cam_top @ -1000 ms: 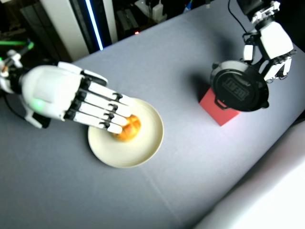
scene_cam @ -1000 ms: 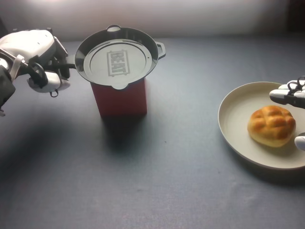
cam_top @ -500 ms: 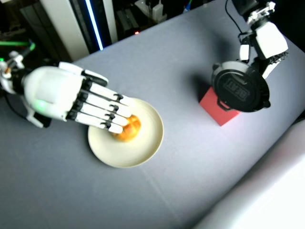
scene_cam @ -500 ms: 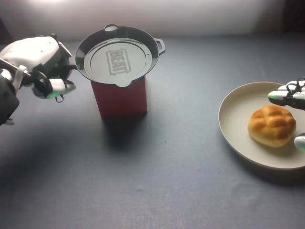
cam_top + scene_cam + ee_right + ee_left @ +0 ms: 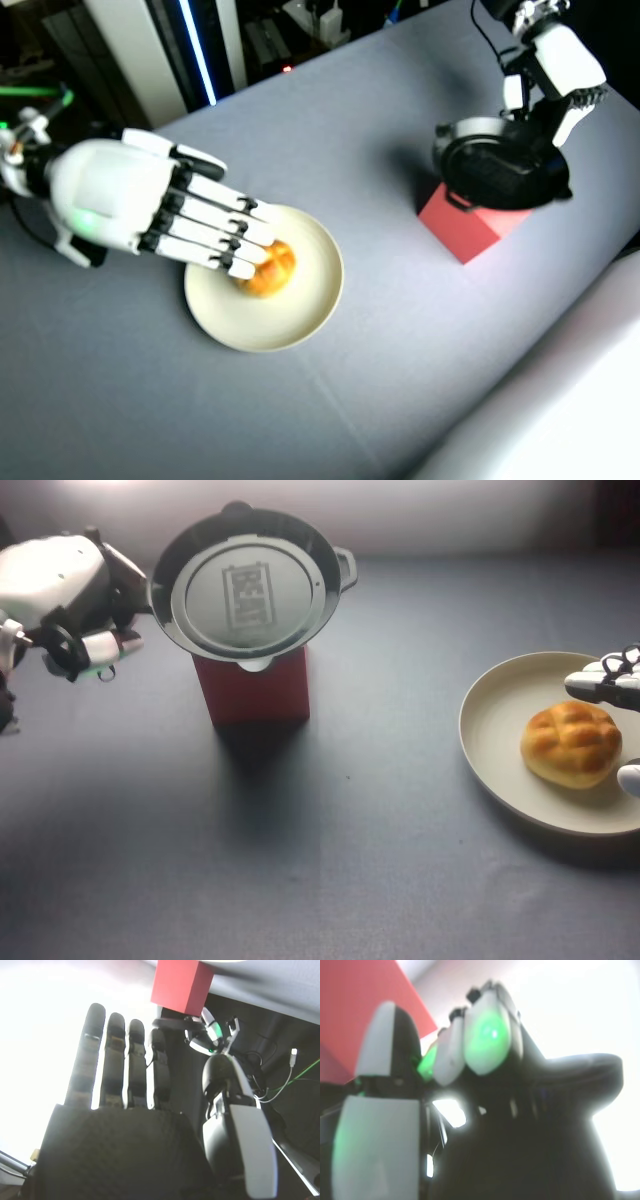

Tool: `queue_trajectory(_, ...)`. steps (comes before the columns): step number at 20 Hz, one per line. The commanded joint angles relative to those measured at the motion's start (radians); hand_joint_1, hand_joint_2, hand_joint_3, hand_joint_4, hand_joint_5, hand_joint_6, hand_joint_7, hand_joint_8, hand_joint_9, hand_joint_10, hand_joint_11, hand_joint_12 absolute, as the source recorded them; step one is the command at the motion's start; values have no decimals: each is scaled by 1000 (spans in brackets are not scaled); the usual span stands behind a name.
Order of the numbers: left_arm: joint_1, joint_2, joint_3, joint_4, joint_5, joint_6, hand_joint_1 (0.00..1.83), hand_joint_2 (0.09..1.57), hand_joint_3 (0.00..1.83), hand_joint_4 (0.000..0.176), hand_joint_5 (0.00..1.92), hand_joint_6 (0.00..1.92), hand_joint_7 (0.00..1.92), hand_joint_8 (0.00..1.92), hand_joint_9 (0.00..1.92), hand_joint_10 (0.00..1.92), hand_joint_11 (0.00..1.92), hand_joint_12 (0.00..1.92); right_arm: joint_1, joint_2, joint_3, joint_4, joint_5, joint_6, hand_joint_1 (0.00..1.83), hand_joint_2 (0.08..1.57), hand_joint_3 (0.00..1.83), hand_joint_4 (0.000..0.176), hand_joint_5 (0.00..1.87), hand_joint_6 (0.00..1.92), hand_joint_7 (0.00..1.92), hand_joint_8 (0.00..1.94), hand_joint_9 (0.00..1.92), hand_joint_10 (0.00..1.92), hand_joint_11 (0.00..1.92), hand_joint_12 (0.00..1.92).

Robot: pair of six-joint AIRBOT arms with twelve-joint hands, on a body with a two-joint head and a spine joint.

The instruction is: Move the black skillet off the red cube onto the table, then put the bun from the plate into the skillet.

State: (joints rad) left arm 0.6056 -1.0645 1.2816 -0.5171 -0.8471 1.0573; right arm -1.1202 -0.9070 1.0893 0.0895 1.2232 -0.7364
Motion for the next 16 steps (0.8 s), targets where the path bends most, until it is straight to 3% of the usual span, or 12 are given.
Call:
queue_trajectory(1,-4,16,-4,28,-159,-7,1503,1218,2,0,1235,1921,1370,1921,1525,1921,1579,1921,2,-1,2,17,117,8,275,1365,2,20,371,2,378,2,387,7,209,600)
queue_trajectory(4,11,43,-47,59,-227,-21,1485,1224,2,0,1188,1921,1349,1921,1515,1921,1606,1921,1,-4,2,17,113,10,266,1362,0,37,370,0,381,0,392,1,160,724)
queue_trajectory(7,58,90,-109,112,-296,-65,1461,1221,0,0,1126,1921,1328,1921,1484,1921,1568,1921,1,-4,2,17,109,11,316,1359,0,22,375,1,392,2,403,2,118,800)
queue_trajectory(11,129,151,-198,188,-357,-88,1462,1244,2,0,1113,1921,1377,1921,1544,1921,1616,1921,1,-4,2,17,106,11,244,1311,0,37,376,0,391,0,400,0,115,821)
queue_trajectory(12,147,165,-219,214,-365,-98,1489,1238,0,0,1121,1921,1384,1921,1547,1921,1619,1921,1,-4,2,18,105,11,261,1310,0,27,381,2,394,1,400,1,125,811)
queue_trajectory(14,177,190,-259,257,-365,-104,1510,1219,0,0,1256,1921,1439,1921,1561,1921,1615,1921,1,-5,3,18,103,11,195,1329,7,41,354,1,384,1,410,5,147,801)
queue_trajectory(16,200,200,-291,299,-352,-104,1485,1222,0,0,1340,1921,1478,1921,1584,1921,1631,1921,1,-6,3,18,102,11,180,1344,5,45,361,0,409,3,446,8,176,797)
